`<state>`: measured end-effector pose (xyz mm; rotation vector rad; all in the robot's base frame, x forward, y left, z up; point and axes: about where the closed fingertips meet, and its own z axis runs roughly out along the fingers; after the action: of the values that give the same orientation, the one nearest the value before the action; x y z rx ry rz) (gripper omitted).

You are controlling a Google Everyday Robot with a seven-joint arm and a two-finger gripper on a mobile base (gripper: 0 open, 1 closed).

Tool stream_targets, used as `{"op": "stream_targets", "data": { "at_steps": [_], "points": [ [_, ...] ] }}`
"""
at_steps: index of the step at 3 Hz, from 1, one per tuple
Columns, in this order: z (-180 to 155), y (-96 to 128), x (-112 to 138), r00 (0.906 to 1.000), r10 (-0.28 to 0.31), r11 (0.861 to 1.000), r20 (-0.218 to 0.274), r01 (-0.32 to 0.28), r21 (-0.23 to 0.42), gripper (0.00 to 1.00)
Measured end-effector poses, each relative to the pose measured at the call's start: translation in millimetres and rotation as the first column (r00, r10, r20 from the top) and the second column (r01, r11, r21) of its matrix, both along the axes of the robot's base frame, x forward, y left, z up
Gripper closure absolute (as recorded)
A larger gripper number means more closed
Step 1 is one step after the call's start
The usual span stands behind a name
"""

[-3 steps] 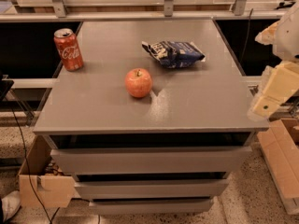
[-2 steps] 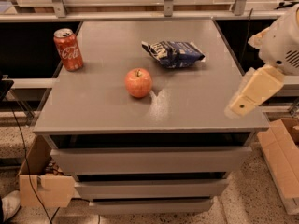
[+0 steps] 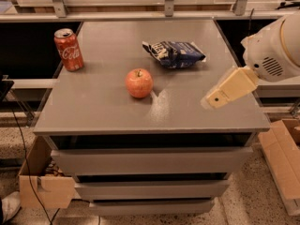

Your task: Move apple near coke can

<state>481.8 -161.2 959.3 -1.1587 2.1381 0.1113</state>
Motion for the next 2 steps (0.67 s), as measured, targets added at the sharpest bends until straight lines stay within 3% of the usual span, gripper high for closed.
{"op": "stream_targets", "data": {
  "at_steps": [1,2],
  "points": [
    [0.4,0.0,0.1,1.0,0.0,1.0,0.001,0.0,-0.001,0.0],
    [-8.9,6.9,3.0,0.9997,-0.018,0.998,0.018,0.017,0.058,0.0]
  ]
}}
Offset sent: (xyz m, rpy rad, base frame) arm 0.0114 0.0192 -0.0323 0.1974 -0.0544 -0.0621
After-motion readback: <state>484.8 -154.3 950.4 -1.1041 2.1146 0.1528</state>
